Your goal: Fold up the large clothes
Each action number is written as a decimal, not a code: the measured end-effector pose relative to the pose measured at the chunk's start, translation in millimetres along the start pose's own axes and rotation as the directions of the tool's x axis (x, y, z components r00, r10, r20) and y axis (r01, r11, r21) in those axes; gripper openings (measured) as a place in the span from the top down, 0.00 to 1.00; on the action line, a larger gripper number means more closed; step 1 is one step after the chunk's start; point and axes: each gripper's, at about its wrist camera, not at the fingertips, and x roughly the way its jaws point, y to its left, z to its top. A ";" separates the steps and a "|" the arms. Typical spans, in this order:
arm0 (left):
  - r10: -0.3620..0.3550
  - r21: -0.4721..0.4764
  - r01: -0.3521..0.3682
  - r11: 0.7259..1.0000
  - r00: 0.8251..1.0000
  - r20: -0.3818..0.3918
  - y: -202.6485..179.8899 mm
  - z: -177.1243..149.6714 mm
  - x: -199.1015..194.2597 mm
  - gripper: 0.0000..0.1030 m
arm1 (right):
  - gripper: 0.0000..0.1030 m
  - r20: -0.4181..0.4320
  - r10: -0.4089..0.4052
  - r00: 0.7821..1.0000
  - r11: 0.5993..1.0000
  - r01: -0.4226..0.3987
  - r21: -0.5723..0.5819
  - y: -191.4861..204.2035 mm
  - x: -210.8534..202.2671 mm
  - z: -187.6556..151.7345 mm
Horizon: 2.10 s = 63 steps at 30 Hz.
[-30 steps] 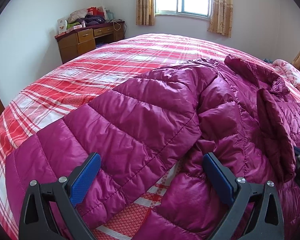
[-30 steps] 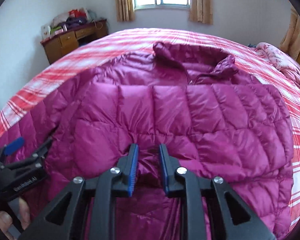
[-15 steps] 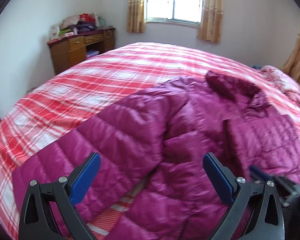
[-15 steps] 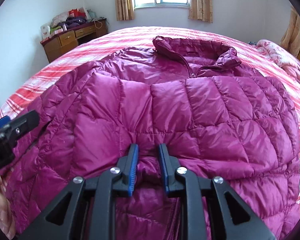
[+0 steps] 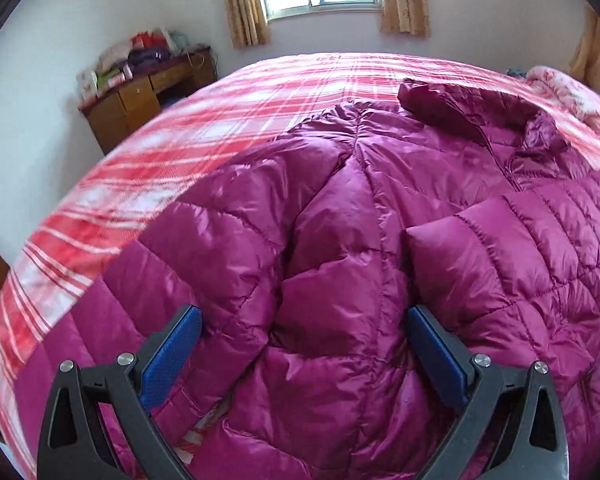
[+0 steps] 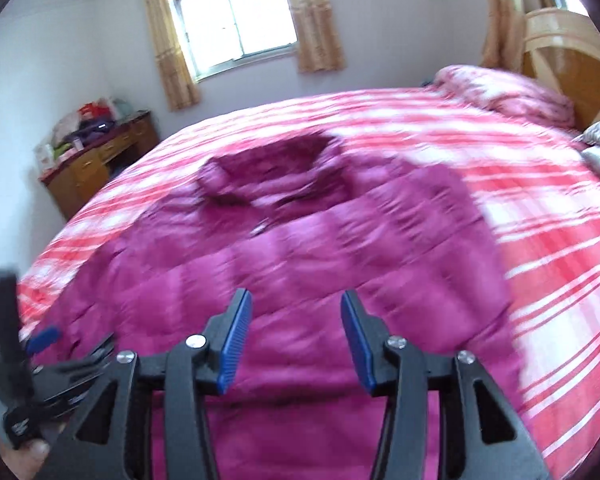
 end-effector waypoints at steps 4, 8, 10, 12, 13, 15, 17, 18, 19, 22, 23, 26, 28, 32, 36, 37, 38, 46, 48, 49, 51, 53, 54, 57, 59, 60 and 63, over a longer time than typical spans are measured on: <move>-0.039 -0.013 0.038 0.999 0.999 -0.039 1.5 0.8 10.7 0.01 | 0.52 -0.045 -0.078 0.996 0.994 0.081 0.078 -53.3 33.0 21.3; -0.055 -0.037 0.052 0.998 0.996 -0.068 1.8 2.0 20.3 0.01 | 0.52 -0.151 0.015 0.988 0.980 0.015 0.198 -93.3 64.4 20.8; -0.032 -0.021 0.030 0.999 0.998 -0.063 -3.1 1.4 18.5 0.01 | 0.52 -0.151 0.041 0.988 0.974 -0.006 0.225 -98.4 68.1 17.8; 0.002 0.005 -0.002 1.000 0.999 -0.048 -10.0 -0.5 15.3 0.01 | 0.52 -0.164 0.036 0.986 0.977 0.000 0.215 -97.4 70.7 19.4; 0.015 0.014 -0.015 1.000 0.999 -0.040 -12.2 -0.9 14.3 0.01 | 0.52 -0.168 0.034 0.985 0.978 0.003 0.211 -97.2 71.3 19.6; 0.031 0.025 -0.030 0.999 0.999 -0.027 -14.2 -1.9 12.8 0.01 | 0.52 -0.171 0.028 0.985 0.980 0.007 0.200 -96.4 70.4 21.9; 0.028 0.022 -0.028 0.999 0.999 -0.026 -11.8 -1.6 13.2 0.01 | 0.53 -0.170 -0.010 0.985 0.985 0.039 0.168 -90.6 64.2 24.2; 0.026 0.020 -0.026 0.999 0.999 -0.027 -10.9 -1.6 13.4 0.01 | 0.53 -0.164 -0.038 0.986 0.987 0.063 0.149 -86.6 55.6 22.8; 0.025 0.019 -0.025 1.000 0.999 -0.026 -10.5 -1.7 13.5 0.01 | 0.53 -0.155 -0.052 0.987 0.988 0.073 0.134 -80.5 46.2 20.7; 0.031 0.023 -0.031 0.999 0.999 -0.023 -10.5 -1.4 13.4 0.01 | 0.52 -0.125 -0.048 0.991 0.996 0.056 0.064 -51.3 20.2 19.4; 0.034 0.025 -0.034 0.999 0.999 -0.021 -10.5 -1.3 13.0 0.01 | 0.50 -0.114 -0.037 0.993 0.998 0.042 0.044 -41.9 15.0 19.0; 0.036 0.026 -0.036 0.999 0.999 -0.020 -11.4 -1.1 12.8 0.01 | 0.39 -0.099 0.002 0.995 0.999 -0.006 -0.039 -3.0 3.2 9.1; 0.031 0.022 -0.031 0.999 0.999 -0.021 -11.2 -1.9 12.5 0.01 | 0.39 -0.114 0.017 0.993 0.995 -0.029 -0.097 18.7 6.9 -2.5; 0.019 0.013 -0.019 1.000 1.000 -0.025 -9.5 -2.4 13.0 0.01 | 0.39 -0.177 0.005 0.984 0.992 -0.028 -0.126 34.2 27.0 -28.2; 0.016 0.012 -0.015 1.000 1.000 -0.026 -9.9 -2.3 13.3 0.01 | 0.38 -0.193 -0.006 0.981 0.993 -0.018 -0.118 30.2 38.1 -41.0; 0.014 0.011 -0.014 1.000 1.000 -0.027 -9.5 -2.2 13.4 0.01 | 0.38 -0.195 -0.003 0.981 0.993 -0.019 -0.113 29.1 39.0 -41.5; 0.012 0.009 -0.012 1.000 1.000 -0.029 -8.9 -2.4 13.5 0.01 | 0.38 -0.195 -0.004 0.981 0.993 -0.018 -0.114 29.6 39.0 -42.2; -0.071 -0.031 0.068 0.997 0.994 -0.079 0.5 0.3 18.2 0.01 | 0.37 -0.190 -0.068 0.979 0.984 0.035 -0.175 41.2 42.0 -45.0; -0.095 -0.019 0.094 0.995 0.990 -0.103 6.7 1.1 14.1 0.01 | 0.36 -0.188 -0.059 0.980 0.986 0.028 -0.165 38.9 42.1 -45.1; -0.092 -0.026 0.090 0.996 0.991 -0.101 12.2 0.3 8.8 0.01 | 0.36 -0.187 -0.052 0.981 0.987 0.022 -0.158 37.2 41.2 -45.2; -0.101 -0.037 0.100 0.994 0.994 -0.047 30.4 -3.3 -11.4 0.01 | 0.36 -0.183 -0.043 0.982 0.989 0.016 -0.148 35.6 39.8 -45.6; -0.077 -0.025 0.077 0.997 0.997 0.020 55.1 -10.8 -35.2 0.01 | 0.36 -0.180 -0.046 0.983 0.989 0.018 -0.150 35.9 39.1 -46.0; -0.041 -0.023 0.042 0.999 0.998 0.050 69.3 -15.2 -45.0 0.01 | 0.36 -0.179 -0.047 0.983 0.988 0.020 -0.151 36.2 39.2 -46.1; 0.063 -0.061 -0.057 0.996 0.994 0.094 116.7 -29.9 -62.0 0.01 | 0.36 -0.176 -0.045 0.983 0.989 0.018 -0.150 36.0 39.3 -46.0; 0.119 -0.109 -0.109 0.988 0.989 0.086 147.6 -41.3 -66.1 0.01 | 0.36 -0.174 -0.039 0.984 0.989 0.014 -0.144 35.0 38.8 -46.0; 0.135 -0.126 -0.124 0.984 0.988 0.079 158.0 -46.8 -67.5 0.01 | 0.36 -0.173 -0.035 0.984 0.990 0.010 -0.141 34.4 38.2 -46.1; 0.168 -0.185 -0.155 0.970 0.984 0.057 187.0 -65.0 -71.7 0.01 | 0.36 -0.170 -0.027 0.985 0.991 0.004 -0.134 33.1 37.3 -46.2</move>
